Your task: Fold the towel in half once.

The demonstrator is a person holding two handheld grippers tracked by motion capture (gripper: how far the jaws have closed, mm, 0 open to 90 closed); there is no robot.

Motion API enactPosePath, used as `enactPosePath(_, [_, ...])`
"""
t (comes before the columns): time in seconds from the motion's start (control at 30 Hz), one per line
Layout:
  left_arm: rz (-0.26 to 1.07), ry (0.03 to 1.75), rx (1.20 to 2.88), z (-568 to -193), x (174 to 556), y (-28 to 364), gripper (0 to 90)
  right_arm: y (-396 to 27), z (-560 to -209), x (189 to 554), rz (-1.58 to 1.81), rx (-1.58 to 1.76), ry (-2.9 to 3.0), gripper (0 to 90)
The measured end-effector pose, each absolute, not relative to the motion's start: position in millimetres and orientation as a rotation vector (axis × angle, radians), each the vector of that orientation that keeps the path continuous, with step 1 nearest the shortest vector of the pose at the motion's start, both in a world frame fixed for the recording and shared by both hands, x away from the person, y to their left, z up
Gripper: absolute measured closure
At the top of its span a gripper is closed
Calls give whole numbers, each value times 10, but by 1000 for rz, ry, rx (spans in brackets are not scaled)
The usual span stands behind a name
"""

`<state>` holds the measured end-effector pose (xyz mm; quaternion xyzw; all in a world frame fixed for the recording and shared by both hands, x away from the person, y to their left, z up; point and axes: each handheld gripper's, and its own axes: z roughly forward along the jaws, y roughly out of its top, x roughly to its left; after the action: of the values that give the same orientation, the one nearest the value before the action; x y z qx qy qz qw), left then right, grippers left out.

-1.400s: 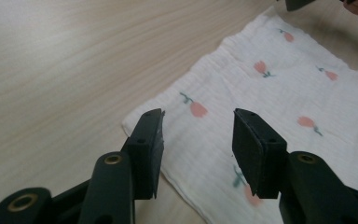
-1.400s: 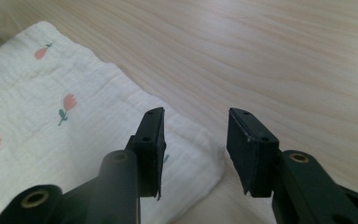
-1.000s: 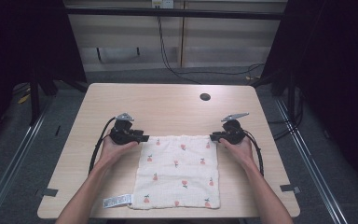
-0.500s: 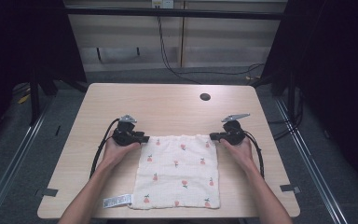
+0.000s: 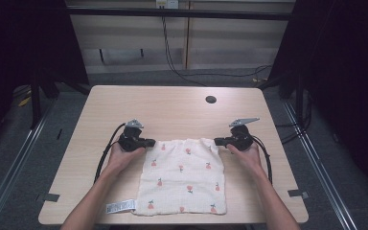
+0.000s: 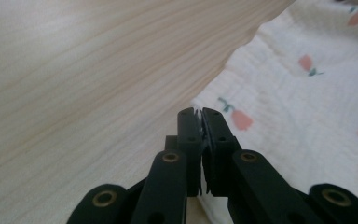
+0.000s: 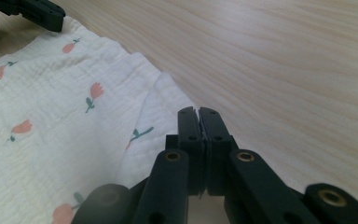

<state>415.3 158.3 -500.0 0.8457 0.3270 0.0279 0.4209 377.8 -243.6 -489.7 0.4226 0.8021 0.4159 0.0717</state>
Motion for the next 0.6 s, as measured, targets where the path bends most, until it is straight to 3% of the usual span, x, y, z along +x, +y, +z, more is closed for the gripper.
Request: enactPosePath(0.6, [88, 763, 1982, -4647, 4071, 1779, 872, -2611, -4620, 3727, 1491, 1265, 2272, 886])
